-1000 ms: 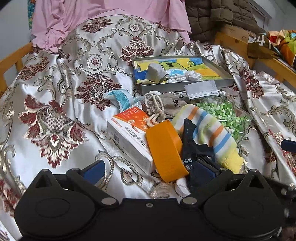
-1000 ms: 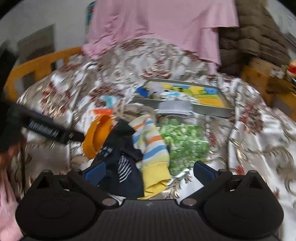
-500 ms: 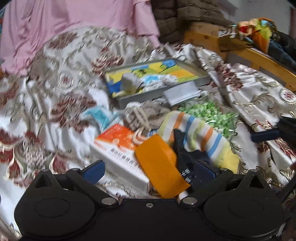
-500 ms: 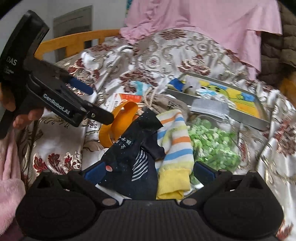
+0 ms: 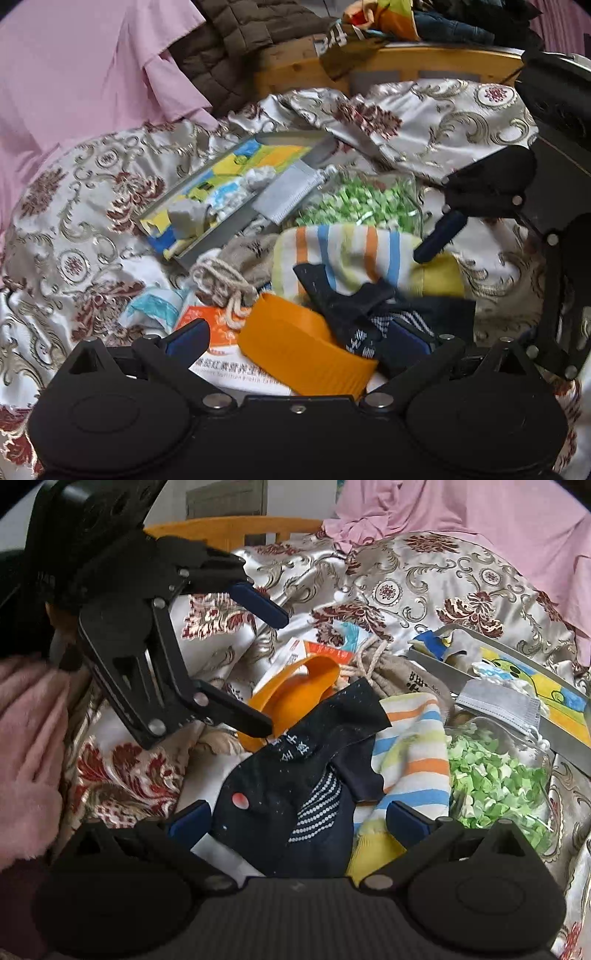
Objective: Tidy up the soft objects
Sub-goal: 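Grasp the black sock with the right tool while the left tool approaches the orange silicone piece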
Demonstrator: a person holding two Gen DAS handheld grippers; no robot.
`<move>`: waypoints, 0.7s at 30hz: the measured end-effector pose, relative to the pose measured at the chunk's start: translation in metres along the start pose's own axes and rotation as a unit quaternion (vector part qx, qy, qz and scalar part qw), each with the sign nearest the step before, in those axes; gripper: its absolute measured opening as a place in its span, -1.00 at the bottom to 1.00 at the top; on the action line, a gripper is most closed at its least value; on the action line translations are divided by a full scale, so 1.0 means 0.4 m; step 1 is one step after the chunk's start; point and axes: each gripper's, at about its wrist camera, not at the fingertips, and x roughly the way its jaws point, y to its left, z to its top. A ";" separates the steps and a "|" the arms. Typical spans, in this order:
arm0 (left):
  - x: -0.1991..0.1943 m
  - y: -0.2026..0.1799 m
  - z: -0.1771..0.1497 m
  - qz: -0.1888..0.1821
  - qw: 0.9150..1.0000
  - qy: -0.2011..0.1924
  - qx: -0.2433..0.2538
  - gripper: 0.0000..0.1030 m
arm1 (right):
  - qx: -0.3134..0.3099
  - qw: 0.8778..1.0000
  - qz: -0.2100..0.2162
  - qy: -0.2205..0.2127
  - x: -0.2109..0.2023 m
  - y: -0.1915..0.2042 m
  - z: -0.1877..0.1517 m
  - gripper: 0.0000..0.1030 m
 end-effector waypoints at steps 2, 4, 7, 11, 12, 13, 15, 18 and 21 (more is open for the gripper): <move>0.005 0.008 -0.008 -0.008 1.000 0.005 0.001 0.98 | 0.005 1.000 0.004 0.004 0.011 -0.005 0.000 0.99; 0.012 0.007 -0.015 -0.009 1.000 0.012 0.012 0.95 | 0.008 1.000 0.006 0.009 0.020 -0.010 0.001 0.99; 0.021 -0.002 -0.022 -0.011 0.999 0.020 0.032 0.89 | 0.009 1.000 0.016 0.016 0.034 -0.013 0.005 0.99; 0.027 -0.015 -0.029 -0.020 0.998 0.025 0.052 0.84 | 0.007 0.999 0.021 0.032 0.057 -0.012 0.005 0.99; 0.029 -0.018 -0.031 -0.019 0.998 0.026 0.058 0.83 | 0.011 0.999 0.023 0.035 0.062 -0.014 0.004 0.99; 0.031 -0.020 -0.032 -0.018 0.998 0.027 0.061 0.82 | 0.020 0.999 0.027 0.038 0.066 -0.020 0.003 0.99; 0.035 -0.026 -0.034 -0.017 0.997 0.030 0.068 0.78 | 0.036 0.998 0.034 0.043 0.073 -0.028 0.003 0.99; 0.040 -0.035 -0.036 -0.018 0.996 0.033 0.082 0.72 | 0.051 0.997 0.042 0.047 0.075 -0.037 0.004 0.93; 0.045 -0.045 -0.039 -0.012 0.995 0.035 0.093 0.69 | 0.064 0.995 0.059 0.053 0.074 -0.042 0.005 0.77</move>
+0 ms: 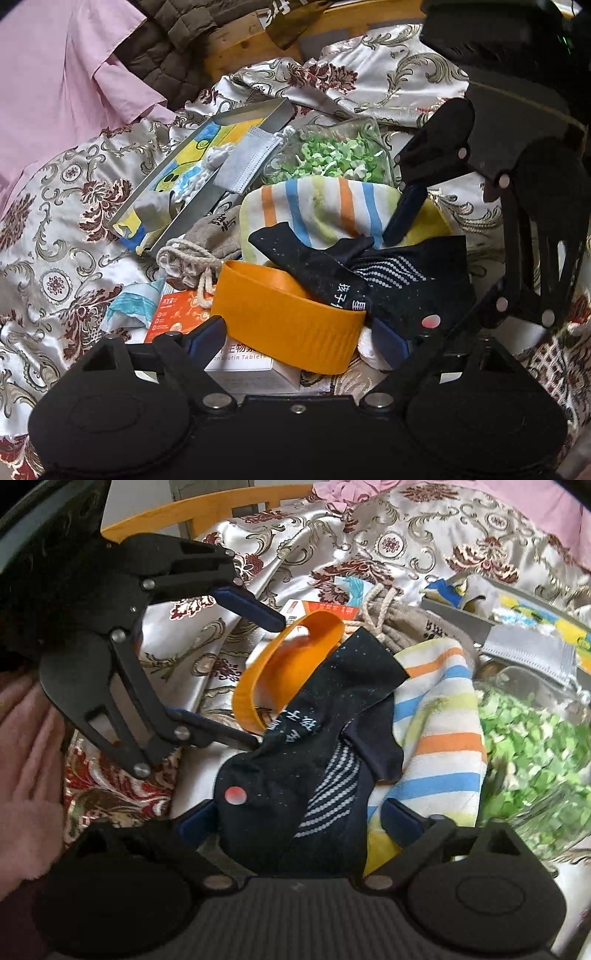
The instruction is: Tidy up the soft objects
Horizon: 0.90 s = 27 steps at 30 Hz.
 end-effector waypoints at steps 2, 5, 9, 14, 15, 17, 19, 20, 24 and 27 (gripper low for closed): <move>0.001 -0.002 0.000 0.002 1.000 -0.001 0.001 0.67 | 0.003 1.000 0.008 0.001 0.000 0.000 0.001 0.65; 0.003 -0.005 0.001 0.010 1.000 0.000 0.007 0.60 | 0.008 1.000 0.013 0.004 -0.005 0.006 0.001 0.53; 0.003 0.005 0.001 0.001 1.000 0.003 -0.005 0.51 | 0.006 1.000 0.018 0.002 -0.015 0.009 0.003 0.42; -0.002 0.032 0.002 -0.014 0.999 0.004 -0.043 0.34 | -0.004 1.000 0.023 -0.002 -0.027 0.014 0.004 0.26; -0.004 0.037 0.001 -0.017 0.999 0.004 -0.050 0.30 | -0.009 1.000 0.021 -0.001 -0.028 0.017 0.004 0.24; -0.005 0.044 0.000 -0.023 0.998 0.004 -0.061 0.22 | -0.015 1.000 0.018 0.001 -0.029 0.020 0.006 0.21; -0.006 0.052 -0.001 -0.026 0.997 0.004 -0.074 0.14 | -0.007 1.000 0.022 0.000 -0.030 0.016 0.007 0.18; -0.006 0.055 -0.001 -0.026 0.997 0.005 -0.079 0.12 | 0.004 1.000 0.027 -0.001 -0.032 0.009 0.008 0.16; -0.008 0.072 -0.005 -0.028 0.994 0.005 -0.101 0.02 | 0.050 0.998 0.049 -0.006 -0.036 -0.023 0.013 0.10; -0.008 0.083 -0.005 -0.028 0.993 0.004 -0.118 -0.08 | 0.049 0.997 0.054 -0.012 -0.042 -0.023 0.012 0.03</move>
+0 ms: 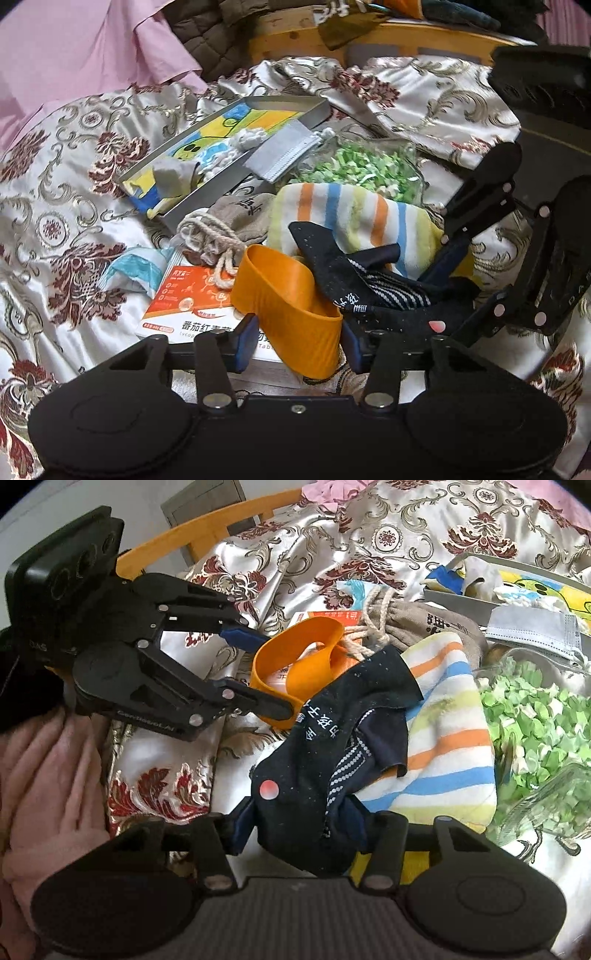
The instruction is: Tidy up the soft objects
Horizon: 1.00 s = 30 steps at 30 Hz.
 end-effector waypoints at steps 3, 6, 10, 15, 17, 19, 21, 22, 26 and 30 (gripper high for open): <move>0.002 0.007 0.004 0.001 1.000 0.001 -0.018 -0.12 | -0.001 1.000 0.004 -0.002 -0.001 0.004 0.001 0.01; 0.004 0.008 0.005 -0.002 1.000 0.001 -0.028 -0.14 | 0.027 1.000 0.014 -0.005 0.001 -0.011 0.002 0.10; 0.007 0.008 0.011 0.001 0.999 0.002 -0.036 -0.18 | 0.079 0.996 0.035 -0.015 0.007 -0.045 0.008 0.13; 0.006 0.007 0.019 0.005 0.999 0.007 -0.048 -0.24 | 0.112 0.992 0.052 -0.032 0.014 -0.070 0.020 0.26; 0.006 0.008 0.020 0.006 0.999 0.009 -0.052 -0.25 | 0.127 0.990 0.051 -0.035 0.026 -0.075 0.030 0.30; 0.008 0.011 0.023 0.008 0.998 0.011 -0.062 -0.26 | 0.137 0.989 0.046 -0.037 0.038 -0.073 0.036 0.31; 0.011 0.016 0.026 0.009 0.997 0.013 -0.075 -0.26 | 0.139 0.989 0.032 -0.038 0.049 -0.067 0.043 0.24; 0.011 0.019 0.026 0.008 0.996 0.013 -0.082 -0.27 | 0.138 0.989 0.023 -0.040 0.050 -0.064 0.044 0.12; 0.012 0.028 0.026 0.005 0.995 0.011 -0.096 -0.27 | 0.148 0.988 -0.009 -0.049 0.055 -0.060 0.051 -0.23; 0.014 0.026 0.032 0.005 0.995 0.011 -0.098 -0.27 | 0.141 0.988 -0.025 -0.062 0.049 -0.045 0.069 -0.64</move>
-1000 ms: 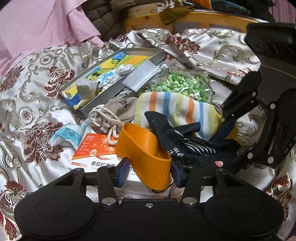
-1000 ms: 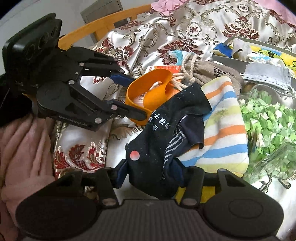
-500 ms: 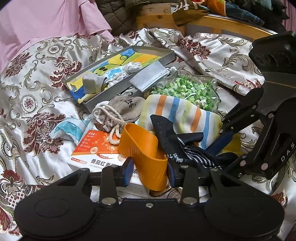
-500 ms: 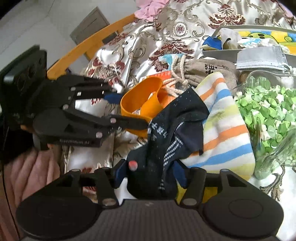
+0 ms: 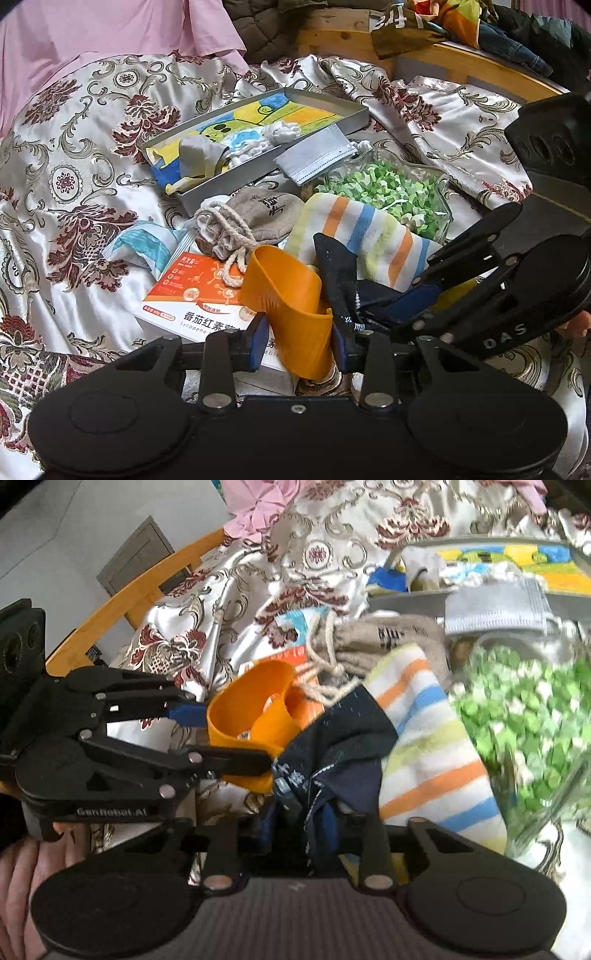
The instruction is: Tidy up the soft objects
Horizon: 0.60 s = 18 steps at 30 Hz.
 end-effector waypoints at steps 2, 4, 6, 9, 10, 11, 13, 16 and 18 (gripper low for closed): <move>-0.002 0.005 0.003 -0.001 1.000 0.000 -0.007 -0.30 | -0.001 1.000 0.003 -0.012 -0.011 0.008 0.008 -0.78; -0.007 0.013 0.006 -0.002 1.000 -0.003 -0.017 -0.36 | -0.008 1.000 -0.004 -0.017 -0.018 0.019 0.015 -0.92; -0.011 0.019 0.008 -0.002 1.000 -0.004 -0.029 -0.39 | -0.017 0.999 -0.028 -0.008 -0.012 0.028 0.017 -0.95; -0.015 0.024 0.009 0.002 0.999 -0.004 -0.041 -0.42 | -0.018 0.999 -0.035 -0.004 -0.005 0.028 0.005 -0.97; -0.016 0.025 0.010 0.001 0.999 -0.004 -0.044 -0.43 | -0.013 0.999 -0.033 -0.004 -0.007 0.026 0.003 -0.97; -0.018 0.026 0.011 0.000 0.999 -0.004 -0.048 -0.44 | -0.003 1.000 -0.025 -0.007 -0.011 0.022 0.005 -0.97; -0.021 0.028 0.012 -0.001 0.998 -0.006 -0.055 -0.47 | 0.013 1.000 -0.007 -0.019 -0.027 0.016 0.014 -0.97; -0.029 0.031 0.016 -0.001 0.998 -0.013 -0.064 -0.49 | 0.026 0.999 0.003 -0.045 -0.063 0.013 0.031 -0.97; -0.039 0.034 0.021 -0.001 0.997 -0.022 -0.070 -0.50 | 0.025 0.998 0.001 -0.062 -0.085 0.018 0.044 -0.97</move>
